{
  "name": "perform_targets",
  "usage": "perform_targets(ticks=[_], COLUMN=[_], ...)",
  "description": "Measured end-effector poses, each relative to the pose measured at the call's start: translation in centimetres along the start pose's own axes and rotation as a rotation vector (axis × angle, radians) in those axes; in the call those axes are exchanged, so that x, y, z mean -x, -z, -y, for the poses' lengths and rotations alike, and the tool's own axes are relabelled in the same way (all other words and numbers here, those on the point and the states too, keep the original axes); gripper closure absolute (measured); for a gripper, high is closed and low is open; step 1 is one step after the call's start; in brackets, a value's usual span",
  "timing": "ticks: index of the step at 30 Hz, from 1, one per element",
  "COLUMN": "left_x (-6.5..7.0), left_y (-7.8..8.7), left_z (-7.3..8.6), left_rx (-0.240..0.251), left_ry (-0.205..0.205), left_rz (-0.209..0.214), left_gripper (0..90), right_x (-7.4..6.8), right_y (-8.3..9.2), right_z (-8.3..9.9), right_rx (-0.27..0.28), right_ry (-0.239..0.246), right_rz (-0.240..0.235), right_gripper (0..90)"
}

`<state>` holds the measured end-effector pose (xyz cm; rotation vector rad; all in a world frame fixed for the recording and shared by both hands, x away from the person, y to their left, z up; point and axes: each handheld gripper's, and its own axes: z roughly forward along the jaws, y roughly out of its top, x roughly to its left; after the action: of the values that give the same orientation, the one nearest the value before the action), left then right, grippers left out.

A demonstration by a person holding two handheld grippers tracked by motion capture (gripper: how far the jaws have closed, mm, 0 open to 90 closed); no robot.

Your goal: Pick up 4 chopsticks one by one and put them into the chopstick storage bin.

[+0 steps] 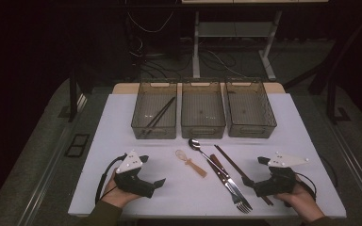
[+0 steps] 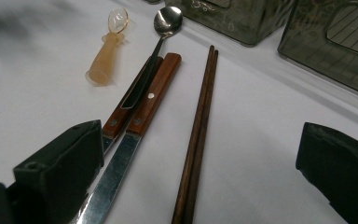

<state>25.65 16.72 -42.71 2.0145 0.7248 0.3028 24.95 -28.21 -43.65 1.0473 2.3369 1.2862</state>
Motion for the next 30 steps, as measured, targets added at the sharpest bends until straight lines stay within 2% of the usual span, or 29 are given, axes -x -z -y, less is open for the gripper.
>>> perform_targets(ticks=[2, 5, 6, 8, 10, 15, 17, 19, 23, 28, 30], left_x=[0.0, 0.0, 0.1, 0.1, 0.0, 0.1, 0.1, 0.1, 0.0, 0.0, 0.0], left_y=[-0.2, -0.3, -0.4, -0.4, -0.4, -0.4, -0.4, -0.5, -0.5, -0.6, -0.6], left_z=[0.0, 0.1, 0.1, 0.1, 0.1, 0.1, 0.1, 0.1, 0.2, 0.2, 0.2], left_rx=[-0.005, -0.020, -0.019, -0.024, -0.026, -0.028, -0.032, -0.035, -0.036, -0.044, -0.045], left_ry=[0.004, -0.004, -0.007, -0.012, -0.010, -0.007, -0.006, -0.008, -0.010, -0.013, -0.013], left_rz=[0.002, 0.008, 0.009, 0.009, 0.011, 0.013, 0.017, 0.017, 0.019, 0.020, 0.020], left_gripper=[0.0, 0.0, 0.0, 0.0, 0.0, 0.0, 0.0, 0.0, 0.0, 0.0, 0.0], right_x=[-0.2, -0.3, -0.3, -0.3, -0.3, -0.2, -0.2, -0.3, -0.2, -0.3, -0.4], right_y=[0.1, 0.3, 0.2, 0.4, 0.4, 0.9, 0.9, 0.8, 0.8, 0.6, 0.4], right_z=[-0.1, -0.3, -0.4, -0.5, -0.6, -0.5, -0.3, -0.2, 0.1, 0.3, 0.4], right_rx=[-0.014, -0.044, -0.068, -0.087, -0.099, -0.121, -0.150, -0.186, -0.215, -0.258, -0.276], right_ry=[0.015, 0.025, 0.017, 0.008, -0.008, -0.012, -0.010, -0.015, -0.022, -0.010, 0.001], right_rz=[0.000, -0.046, -0.048, -0.062, -0.057, -0.072, -0.081, -0.066, -0.056, -0.050, -0.032], right_gripper=[1.1, 1.1, 1.2, 13.4, 18.6, 51.8, 58.6, 60.4, 65.5, 70.2, 70.6])
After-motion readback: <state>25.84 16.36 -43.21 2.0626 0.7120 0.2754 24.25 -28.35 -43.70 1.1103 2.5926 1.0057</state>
